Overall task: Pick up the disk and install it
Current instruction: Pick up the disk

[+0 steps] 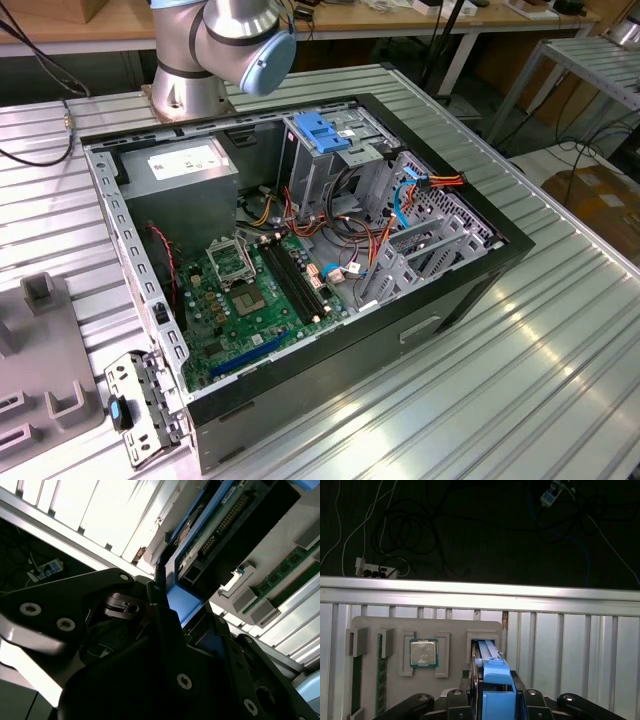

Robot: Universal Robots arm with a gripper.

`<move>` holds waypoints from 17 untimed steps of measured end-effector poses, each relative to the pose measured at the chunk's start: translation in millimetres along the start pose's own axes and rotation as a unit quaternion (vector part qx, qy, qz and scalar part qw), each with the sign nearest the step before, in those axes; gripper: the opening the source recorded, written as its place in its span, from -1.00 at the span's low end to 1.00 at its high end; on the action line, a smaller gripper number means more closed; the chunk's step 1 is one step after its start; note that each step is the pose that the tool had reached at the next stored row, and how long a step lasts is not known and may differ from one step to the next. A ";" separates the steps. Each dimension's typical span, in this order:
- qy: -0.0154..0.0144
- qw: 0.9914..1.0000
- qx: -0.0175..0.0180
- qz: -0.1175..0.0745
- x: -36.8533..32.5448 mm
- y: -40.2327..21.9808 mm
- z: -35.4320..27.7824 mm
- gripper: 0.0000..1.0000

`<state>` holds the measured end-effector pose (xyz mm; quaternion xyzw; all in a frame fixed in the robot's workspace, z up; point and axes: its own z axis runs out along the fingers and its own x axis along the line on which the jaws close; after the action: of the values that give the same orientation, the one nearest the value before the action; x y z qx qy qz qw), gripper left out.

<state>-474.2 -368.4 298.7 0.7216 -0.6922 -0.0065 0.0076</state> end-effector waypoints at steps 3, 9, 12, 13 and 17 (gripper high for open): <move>0.000 1.000 0.000 0.000 0.0 -0.4 0.2 -0.18; 0.000 1.000 0.000 0.000 0.0 -1.2 0.0 -0.18; 0.000 1.000 0.000 0.000 0.1 -1.3 0.1 -0.18; 0.000 1.000 0.000 0.000 0.0 -1.3 0.2 -0.18; 0.000 1.000 0.000 0.000 0.1 -1.4 0.9 -0.18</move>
<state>-472.8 -368.5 297.8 0.7216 -0.6922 -0.0062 0.0078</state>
